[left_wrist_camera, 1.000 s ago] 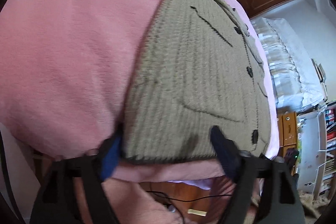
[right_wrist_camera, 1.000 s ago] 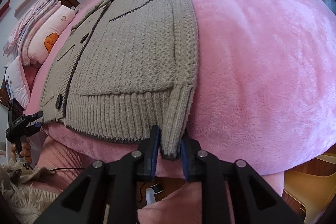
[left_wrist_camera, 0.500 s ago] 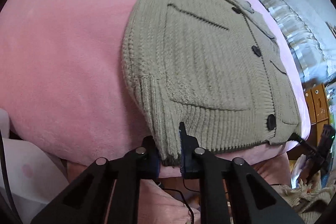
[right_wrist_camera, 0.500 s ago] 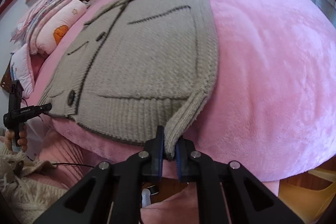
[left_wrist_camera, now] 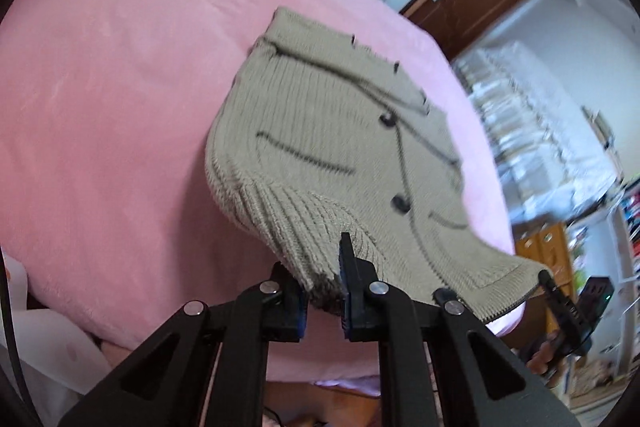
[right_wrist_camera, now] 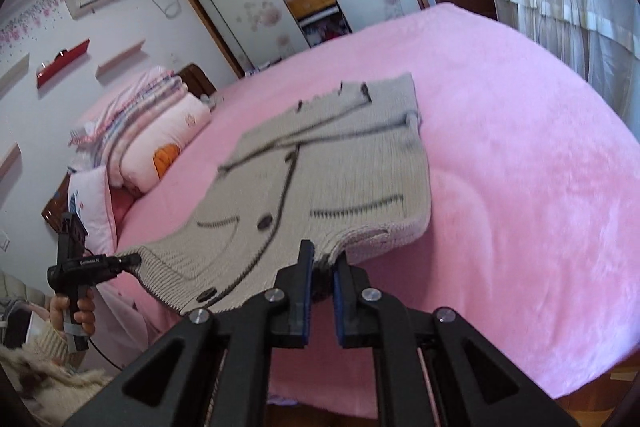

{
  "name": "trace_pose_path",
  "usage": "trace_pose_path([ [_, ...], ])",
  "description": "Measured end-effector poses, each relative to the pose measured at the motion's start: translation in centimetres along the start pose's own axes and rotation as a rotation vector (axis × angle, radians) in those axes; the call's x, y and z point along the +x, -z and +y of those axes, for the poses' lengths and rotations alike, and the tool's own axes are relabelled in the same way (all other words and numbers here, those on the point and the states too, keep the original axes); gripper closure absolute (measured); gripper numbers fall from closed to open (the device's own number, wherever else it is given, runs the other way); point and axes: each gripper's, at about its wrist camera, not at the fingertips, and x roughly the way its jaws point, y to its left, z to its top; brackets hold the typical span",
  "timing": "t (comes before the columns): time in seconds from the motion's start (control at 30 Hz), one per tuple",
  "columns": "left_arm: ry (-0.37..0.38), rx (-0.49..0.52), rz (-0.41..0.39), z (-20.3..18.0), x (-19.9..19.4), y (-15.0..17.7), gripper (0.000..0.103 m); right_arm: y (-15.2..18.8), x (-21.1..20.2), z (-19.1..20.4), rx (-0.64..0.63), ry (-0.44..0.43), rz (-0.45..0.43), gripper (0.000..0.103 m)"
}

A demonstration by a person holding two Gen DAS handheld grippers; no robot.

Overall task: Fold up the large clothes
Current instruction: 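Lift the hem with both grippers and fold it over toward the collar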

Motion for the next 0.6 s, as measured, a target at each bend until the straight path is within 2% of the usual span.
trace_pose_path([
  [0.23,0.069,-0.045,-0.066,-1.3,-1.7,-4.7,0.093,-5.3,0.3,0.9,0.007,-0.010,-0.089,0.096],
  [0.43,0.067,-0.004,-0.139,-4.2,-1.1,-11.8,0.093,-11.6,2.7,0.3,0.021,0.012,-0.155,0.096],
  [0.6,0.050,0.018,-0.186,-5.8,1.6,-18.8,0.093,-17.2,6.4,-1.0,0.025,0.058,-0.188,0.096],
])
